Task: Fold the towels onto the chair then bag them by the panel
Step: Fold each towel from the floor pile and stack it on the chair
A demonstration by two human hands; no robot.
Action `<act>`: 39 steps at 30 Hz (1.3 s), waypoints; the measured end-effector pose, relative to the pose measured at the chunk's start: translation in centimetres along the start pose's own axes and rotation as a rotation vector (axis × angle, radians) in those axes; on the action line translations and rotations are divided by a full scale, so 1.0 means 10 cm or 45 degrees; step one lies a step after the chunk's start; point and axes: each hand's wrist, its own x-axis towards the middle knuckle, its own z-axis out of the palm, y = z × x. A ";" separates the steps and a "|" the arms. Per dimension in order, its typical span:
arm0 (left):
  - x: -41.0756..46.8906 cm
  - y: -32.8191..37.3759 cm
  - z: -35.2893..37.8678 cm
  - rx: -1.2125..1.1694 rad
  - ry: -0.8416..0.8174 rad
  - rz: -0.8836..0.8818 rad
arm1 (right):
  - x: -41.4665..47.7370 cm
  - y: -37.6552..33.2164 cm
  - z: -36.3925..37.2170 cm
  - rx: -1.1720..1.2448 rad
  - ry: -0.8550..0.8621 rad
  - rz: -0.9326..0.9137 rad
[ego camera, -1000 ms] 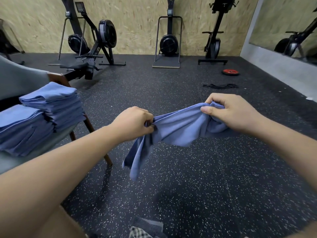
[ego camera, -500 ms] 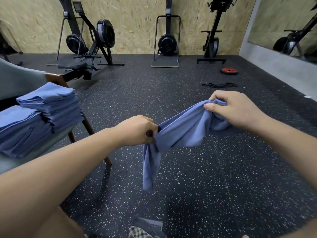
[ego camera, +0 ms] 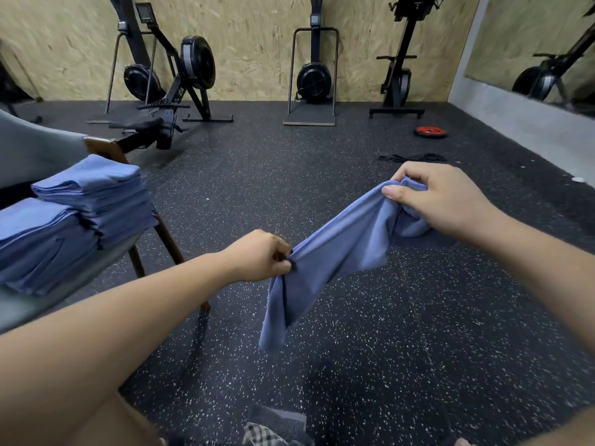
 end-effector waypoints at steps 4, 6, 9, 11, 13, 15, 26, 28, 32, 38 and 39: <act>-0.01 -0.12 0.04 -0.004 -0.040 -0.085 | 0.05 0.08 -0.06 0.006 0.095 0.059; -0.02 -0.19 0.00 0.010 -0.043 -0.135 | 0.06 0.17 -0.10 0.002 0.150 0.102; -0.07 -0.34 -0.06 0.020 -0.022 -0.211 | 0.07 0.33 -0.11 -0.005 0.200 0.174; -0.11 -0.47 -0.09 0.025 -0.010 -0.289 | 0.07 0.46 -0.09 -0.020 0.203 0.234; -0.14 -0.60 -0.13 0.029 0.002 -0.383 | 0.07 0.59 -0.05 -0.046 0.181 0.295; -0.17 -0.69 -0.17 0.042 -0.005 -0.452 | 0.05 0.71 0.01 -0.063 0.141 0.348; -0.07 -0.42 -0.25 0.049 0.001 -0.280 | -0.01 0.82 0.45 -0.099 -0.081 0.371; -0.03 -0.25 -0.28 0.060 -0.006 -0.194 | -0.02 0.69 0.51 -0.084 -0.130 0.323; 0.01 0.10 -0.33 0.035 -0.006 -0.051 | -0.07 0.39 0.63 -0.040 -0.258 0.217; -0.02 0.59 -0.43 -0.046 0.023 0.190 | -0.20 -0.15 0.77 0.142 -0.440 0.074; -0.04 0.65 -0.44 -0.060 0.019 0.212 | -0.22 -0.21 0.77 0.193 -0.496 0.068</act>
